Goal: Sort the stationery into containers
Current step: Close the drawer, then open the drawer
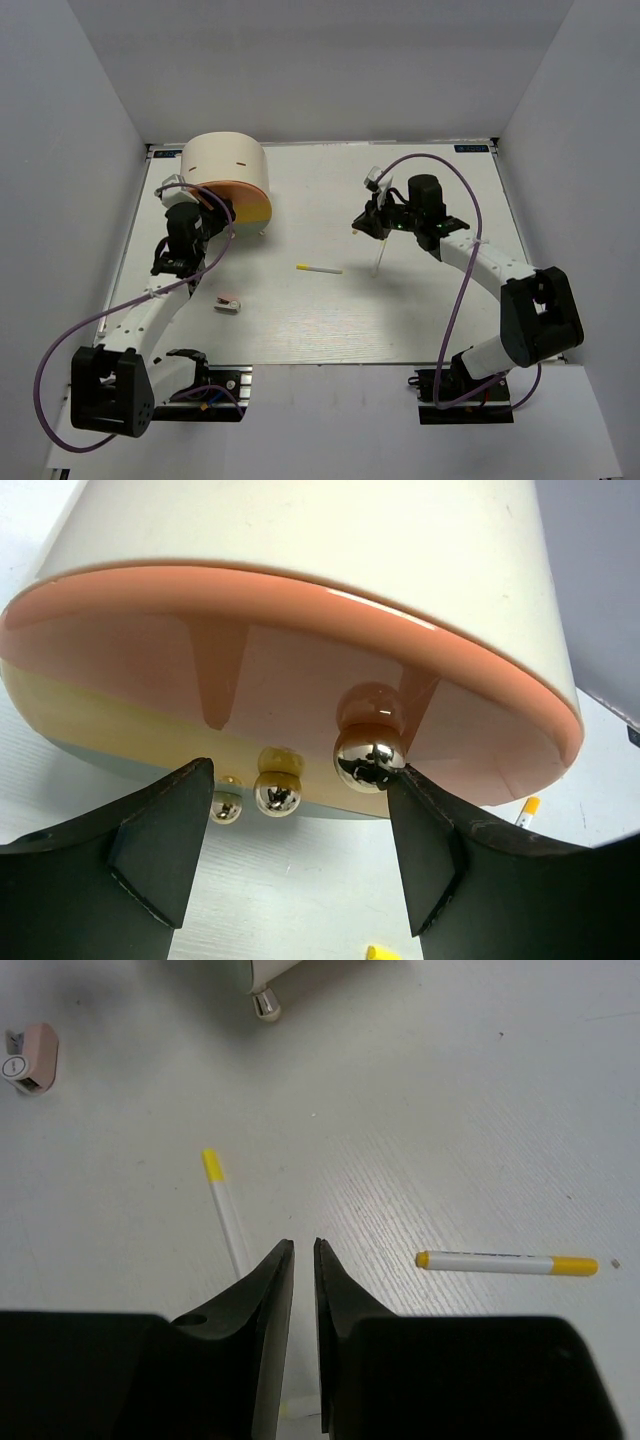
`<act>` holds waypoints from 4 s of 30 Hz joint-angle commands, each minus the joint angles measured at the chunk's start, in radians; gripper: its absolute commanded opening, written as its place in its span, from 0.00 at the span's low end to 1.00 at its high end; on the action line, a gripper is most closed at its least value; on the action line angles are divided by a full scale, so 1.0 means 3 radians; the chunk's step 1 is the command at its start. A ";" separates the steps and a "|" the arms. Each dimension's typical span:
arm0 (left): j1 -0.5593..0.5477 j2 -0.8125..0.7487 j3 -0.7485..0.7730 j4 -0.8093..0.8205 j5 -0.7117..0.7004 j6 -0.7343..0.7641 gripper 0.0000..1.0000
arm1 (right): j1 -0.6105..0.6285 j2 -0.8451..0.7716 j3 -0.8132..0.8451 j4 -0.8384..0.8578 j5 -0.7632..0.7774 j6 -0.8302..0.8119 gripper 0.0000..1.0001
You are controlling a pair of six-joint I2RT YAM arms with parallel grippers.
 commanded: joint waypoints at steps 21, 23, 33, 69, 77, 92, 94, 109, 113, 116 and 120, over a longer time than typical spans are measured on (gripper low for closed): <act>-0.0007 -0.0208 -0.0124 0.0079 0.0186 -0.0241 0.68 | -0.0028 -0.0132 -0.0106 0.0036 -0.0032 -0.0056 0.21; 0.0023 -0.0275 -0.0257 0.0079 0.0227 -0.0368 0.60 | -0.0033 -0.0142 -0.0121 0.0042 -0.0042 -0.0061 0.21; 0.0054 -0.0209 -0.0406 0.0090 0.0411 -0.0731 0.49 | -0.0038 -0.0173 -0.0177 0.0057 -0.0027 -0.0071 0.21; 0.0479 0.0451 -0.0887 0.1751 0.0861 -0.1831 0.53 | -0.0161 -0.0280 -0.0331 0.0093 -0.0022 -0.0128 0.21; 0.0479 0.0599 -0.0989 0.2027 0.0902 -0.1903 0.41 | -0.0166 -0.0265 -0.0336 0.0098 -0.0027 -0.0133 0.21; 0.0479 -0.0096 -0.1459 0.1675 0.0999 -0.1934 0.21 | -0.0171 -0.0219 -0.0346 0.0047 -0.0241 -0.0174 0.90; 0.0479 -0.0229 -0.1530 0.1537 0.0999 -0.1903 0.21 | -0.0166 -0.0193 -0.0346 0.0052 -0.0323 -0.0169 0.90; 0.0479 -0.0617 -0.1352 0.0776 0.1050 -0.1694 0.88 | -0.0131 0.0364 0.0349 -0.0679 -0.0573 -0.0743 0.46; 0.0417 -0.0797 -0.1010 0.0015 0.1157 -0.1260 0.89 | -0.0044 0.0532 0.0523 -0.1281 -0.0972 -0.1410 0.36; 0.0417 -0.0868 -0.0637 -0.0710 0.1158 -0.0891 0.91 | 0.0099 0.0722 0.0717 -0.1782 -0.1085 -0.2032 0.44; 0.0417 -0.0909 -0.0397 -0.1469 0.0984 -0.0732 0.92 | 0.0421 0.0880 0.0794 -0.1958 -0.0912 -0.2352 0.52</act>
